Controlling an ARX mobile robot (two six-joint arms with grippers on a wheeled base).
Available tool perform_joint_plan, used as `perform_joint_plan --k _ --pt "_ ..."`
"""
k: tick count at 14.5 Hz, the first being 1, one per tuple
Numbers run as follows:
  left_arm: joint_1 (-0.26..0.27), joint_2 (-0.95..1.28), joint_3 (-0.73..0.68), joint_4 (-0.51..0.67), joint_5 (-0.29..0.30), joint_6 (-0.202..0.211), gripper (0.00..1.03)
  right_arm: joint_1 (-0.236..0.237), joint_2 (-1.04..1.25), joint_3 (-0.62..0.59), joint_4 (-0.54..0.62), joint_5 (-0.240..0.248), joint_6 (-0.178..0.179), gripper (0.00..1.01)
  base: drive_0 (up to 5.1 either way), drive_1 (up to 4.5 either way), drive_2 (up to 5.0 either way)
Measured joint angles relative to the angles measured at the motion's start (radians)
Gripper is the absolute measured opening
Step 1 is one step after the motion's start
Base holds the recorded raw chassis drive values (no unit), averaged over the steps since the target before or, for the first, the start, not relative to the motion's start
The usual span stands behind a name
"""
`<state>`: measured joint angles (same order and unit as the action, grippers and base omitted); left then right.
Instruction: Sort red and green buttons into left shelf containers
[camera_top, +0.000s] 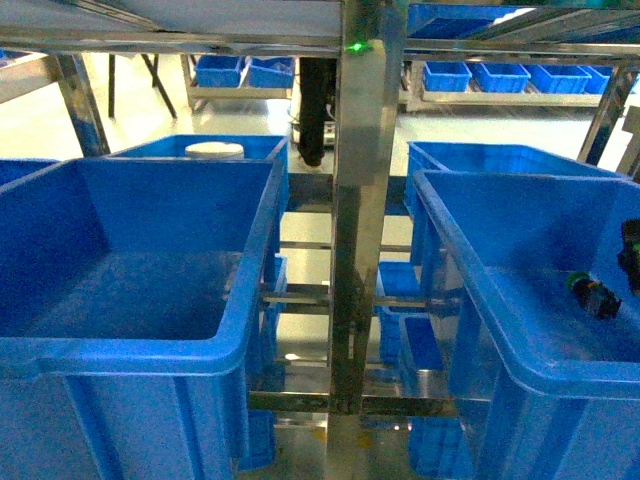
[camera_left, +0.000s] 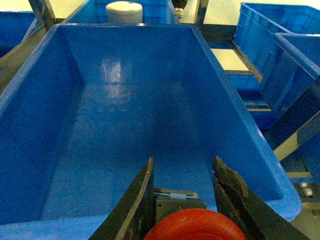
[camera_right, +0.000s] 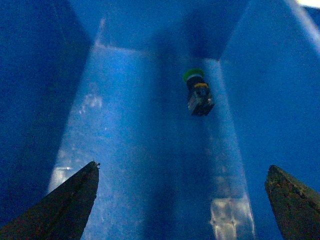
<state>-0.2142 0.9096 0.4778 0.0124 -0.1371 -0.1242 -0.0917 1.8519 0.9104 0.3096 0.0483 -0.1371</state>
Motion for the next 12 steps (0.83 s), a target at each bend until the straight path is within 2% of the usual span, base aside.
perform_joint_plan --k 2,3,4,5,6,7,12 --pt "0.0 0.0 0.0 0.0 0.0 0.0 0.32 -0.001 -0.109 -0.1 0.093 -0.026 0.001 0.98 0.0 0.0 0.0" --pt "0.0 0.0 0.0 0.0 0.0 0.0 0.32 -0.002 -0.183 -0.196 0.136 -0.045 -0.003 0.98 0.0 0.0 0.0" --pt "0.0 0.0 0.0 0.0 0.0 0.0 0.32 -0.025 -0.339 -0.381 0.211 -0.108 -0.011 0.98 0.0 0.0 0.0" --pt "0.0 0.0 0.0 -0.001 0.0 0.0 0.32 -0.035 -0.677 -0.671 0.332 -0.206 -0.006 0.98 0.0 0.0 0.0" --pt "0.0 0.0 0.0 0.0 0.0 0.0 0.32 -0.048 -0.79 -0.761 0.282 -0.215 -0.016 0.98 0.0 0.0 0.0" --pt "0.0 0.0 0.0 0.0 0.0 0.0 0.32 -0.053 -0.891 -0.792 0.215 -0.219 -0.018 0.98 0.0 0.0 0.0" --pt "0.0 0.0 0.0 -0.001 0.0 0.0 0.32 -0.046 -0.995 -0.816 0.165 -0.222 -0.02 0.98 0.0 0.0 0.0"
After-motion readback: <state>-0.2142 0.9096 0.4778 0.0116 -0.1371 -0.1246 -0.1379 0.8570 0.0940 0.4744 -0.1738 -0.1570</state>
